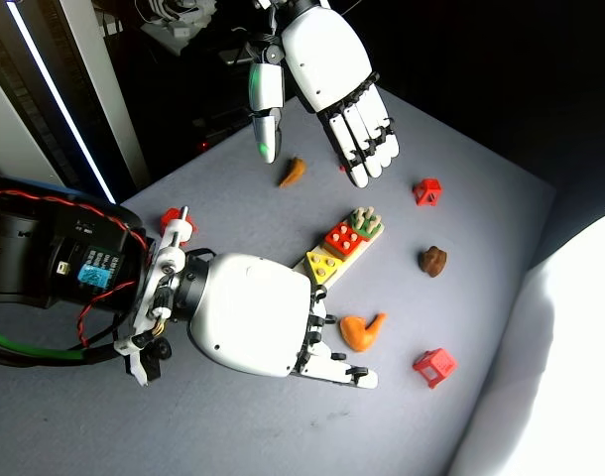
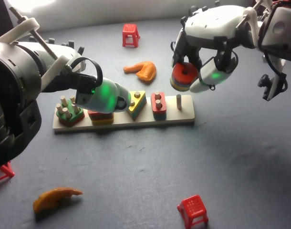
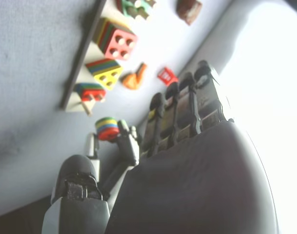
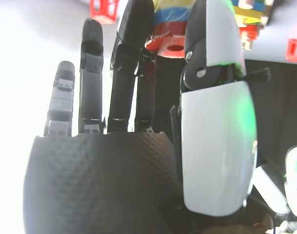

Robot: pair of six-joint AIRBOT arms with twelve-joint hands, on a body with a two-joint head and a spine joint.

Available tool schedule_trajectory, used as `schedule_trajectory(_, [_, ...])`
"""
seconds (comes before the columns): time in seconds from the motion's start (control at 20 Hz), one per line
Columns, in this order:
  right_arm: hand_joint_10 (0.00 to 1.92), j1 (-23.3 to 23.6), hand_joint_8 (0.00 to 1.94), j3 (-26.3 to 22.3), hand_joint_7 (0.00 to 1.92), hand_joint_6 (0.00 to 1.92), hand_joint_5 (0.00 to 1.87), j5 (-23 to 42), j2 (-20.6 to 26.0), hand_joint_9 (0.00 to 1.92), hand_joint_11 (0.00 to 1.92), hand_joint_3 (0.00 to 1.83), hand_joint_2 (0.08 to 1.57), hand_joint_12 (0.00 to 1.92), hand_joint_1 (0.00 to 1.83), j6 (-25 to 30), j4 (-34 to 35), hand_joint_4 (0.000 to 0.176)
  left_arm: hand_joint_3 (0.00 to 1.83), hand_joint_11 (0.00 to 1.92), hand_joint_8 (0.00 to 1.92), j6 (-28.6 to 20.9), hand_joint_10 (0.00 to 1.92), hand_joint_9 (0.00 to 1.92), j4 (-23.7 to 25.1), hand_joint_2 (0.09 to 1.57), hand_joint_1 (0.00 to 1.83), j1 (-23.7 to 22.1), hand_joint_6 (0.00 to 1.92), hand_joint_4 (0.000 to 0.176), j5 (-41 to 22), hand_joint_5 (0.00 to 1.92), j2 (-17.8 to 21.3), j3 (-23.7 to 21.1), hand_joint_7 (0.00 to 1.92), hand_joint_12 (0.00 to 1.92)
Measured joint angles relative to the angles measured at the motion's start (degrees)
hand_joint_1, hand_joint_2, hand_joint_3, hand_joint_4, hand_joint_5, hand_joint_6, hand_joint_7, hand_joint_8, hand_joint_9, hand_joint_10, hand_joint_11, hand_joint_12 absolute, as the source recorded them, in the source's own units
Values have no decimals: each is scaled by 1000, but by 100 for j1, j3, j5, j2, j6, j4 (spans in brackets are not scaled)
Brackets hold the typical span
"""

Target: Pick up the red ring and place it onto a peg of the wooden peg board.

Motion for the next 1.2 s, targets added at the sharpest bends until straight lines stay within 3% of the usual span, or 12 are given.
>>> schedule_trajectory(0.05, [49,15,635,-7,1191,669,1198,-59,0,687,0,0,1025,715,1259,-9,0,11,2,0,4,0,0,0,-7,1154,0,0,4,0,-11,55,0,17,21,0])
schedule_trajectory(0.2, [35,15,602,-11,1214,678,1184,-212,0,668,0,1,1023,569,1256,-105,-4,44,2,0,1,-39,0,0,-24,1156,0,0,3,0,-4,57,0,81,18,0])
schedule_trajectory(0.25, [26,15,553,-11,1220,654,1222,-275,0,660,0,0,1015,380,1261,-122,-4,32,5,0,6,-68,0,0,-15,1163,0,0,10,0,17,80,0,83,32,0])
schedule_trajectory(0.3, [8,15,623,-11,1142,685,1236,-297,-2,617,0,1,1027,75,1270,-140,-4,0,4,0,7,-90,0,0,-24,1162,0,0,9,0,11,78,0,94,34,0])
schedule_trajectory(0.35, [1,15,655,-11,1111,675,1249,-315,-2,598,0,1,1029,14,1275,-162,-4,0,1,11,14,-109,6,16,-44,1157,0,0,16,0,-4,101,0,109,55,5])
schedule_trajectory(0.65, [14,13,809,-24,987,790,1192,-361,-33,621,0,1,1067,0,1261,-214,-9,0,2,0,7,-109,4,10,-101,1160,0,0,11,0,0,86,0,153,47,0])
schedule_trajectory(0.8, [12,-22,793,-37,1008,765,1204,-352,-48,616,0,3,1059,384,1265,-269,-15,0,0,0,1,-111,0,0,-127,1151,0,39,0,0,-7,60,0,151,26,0])
schedule_trajectory(0.85, [9,-33,754,-37,1040,775,1200,-356,-57,610,0,0,1055,246,1268,-293,-11,0,1,0,4,-109,1,2,-129,1157,0,57,2,0,-15,64,0,133,32,0])
schedule_trajectory(0.9, [13,-70,900,-37,930,907,1126,-291,-66,560,0,4,1094,48,1249,-420,-2,0,3,0,8,-109,4,10,-173,1162,0,66,8,0,-42,79,4,133,44,0])
schedule_trajectory(1.05, [12,-133,1062,-35,818,968,1079,-190,-114,470,0,4,1130,0,1233,-592,0,0,0,0,1,-109,0,3,-146,1157,0,70,1,0,-140,67,4,133,33,0])
schedule_trajectory(1.1, [45,-155,900,-37,959,814,1168,-205,-125,531,0,0,1084,0,1259,-599,0,0,0,0,0,-109,0,0,-129,1152,0,70,0,0,-162,59,4,133,26,0])
schedule_trajectory(1.2, [37,-160,875,-37,953,844,1160,-188,-127,505,0,2,1080,0,1255,-612,0,0,0,0,6,-109,0,0,-101,1155,0,70,6,0,-162,55,4,133,23,0])
